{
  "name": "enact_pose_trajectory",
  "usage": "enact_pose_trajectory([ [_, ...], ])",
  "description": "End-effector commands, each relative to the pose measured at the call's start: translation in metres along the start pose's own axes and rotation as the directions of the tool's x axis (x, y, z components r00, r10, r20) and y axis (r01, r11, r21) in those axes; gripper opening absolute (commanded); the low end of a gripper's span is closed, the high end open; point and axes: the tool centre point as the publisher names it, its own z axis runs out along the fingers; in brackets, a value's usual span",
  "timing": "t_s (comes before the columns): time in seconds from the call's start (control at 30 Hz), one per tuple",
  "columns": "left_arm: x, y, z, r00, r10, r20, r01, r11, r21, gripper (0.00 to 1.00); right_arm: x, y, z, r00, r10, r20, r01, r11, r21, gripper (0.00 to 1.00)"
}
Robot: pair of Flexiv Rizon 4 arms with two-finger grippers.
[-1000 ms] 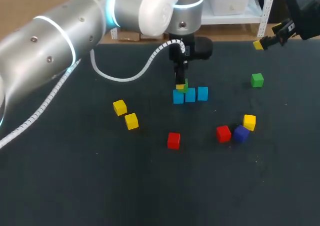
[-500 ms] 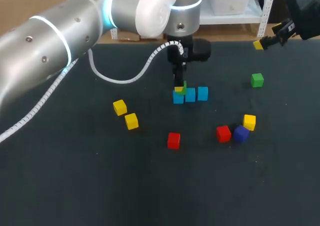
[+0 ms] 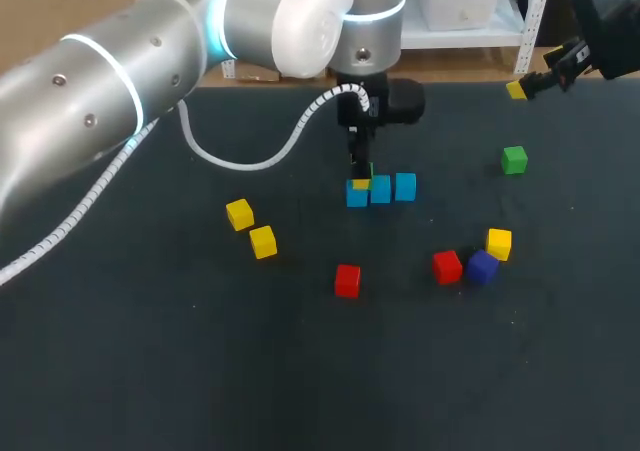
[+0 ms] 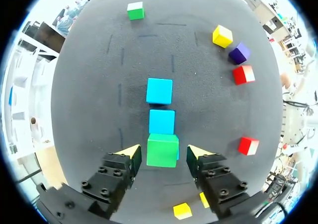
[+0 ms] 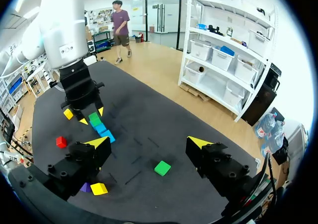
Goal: Place the blue cubes, place green cubes on the blue cubes, place the yellow cubes on the green cubes, then place the red cubes on the yellow cubes, and place purple cube on the red cubes.
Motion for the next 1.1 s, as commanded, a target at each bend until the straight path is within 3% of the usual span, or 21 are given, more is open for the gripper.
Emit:
enact_pose_trajectory([
  [0.03,0.0,-0.001,0.0,1.0,-0.002,0.002,0.002,1.0,-0.003,0.49,0.001,0.0,0.0,1.0,-0.001,0.003,0.001,1.0,-0.001,1.0],
  [0.47,-0.005,-0.001,-0.001,1.0,0.003,0.004,-0.003,1.0,-0.009,0.21,0.001,0.0,0.0,1.0,-0.001,0.003,0.001,1.0,-0.001,1.0],
  [0.67,-0.005,-0.001,-0.001,1.0,0.005,0.003,-0.005,1.0,-0.007,0.24,0.001,0.0,0.0,1.0,-0.001,0.003,0.001,1.0,-0.001,1.0],
  [0.8,-0.006,-0.001,-0.001,1.0,0.005,0.005,-0.005,1.0,-0.004,0.39,0.001,0.0,0.0,1.0,-0.001,0.003,0.001,1.0,-0.001,1.0],
  [0.83,-0.006,-0.001,-0.002,1.0,0.004,0.005,-0.004,1.0,-0.003,0.6,0.001,0.0,0.0,1.0,-0.001,0.003,0.001,1.0,-0.001,1.0],
  [0.87,-0.006,-0.001,-0.002,1.0,0.001,0.009,-0.001,1.0,-0.006,1.0,0.001,0.0,0.0,1.0,-0.001,0.003,0.001,1.0,-0.001,1.0],
  [1.1,0.003,0.0,-0.024,0.997,-0.036,0.064,0.038,0.999,-0.025,1.0,0.001,0.0,0.0,1.0,-0.001,0.003,0.001,1.0,-0.001,1.0],
])
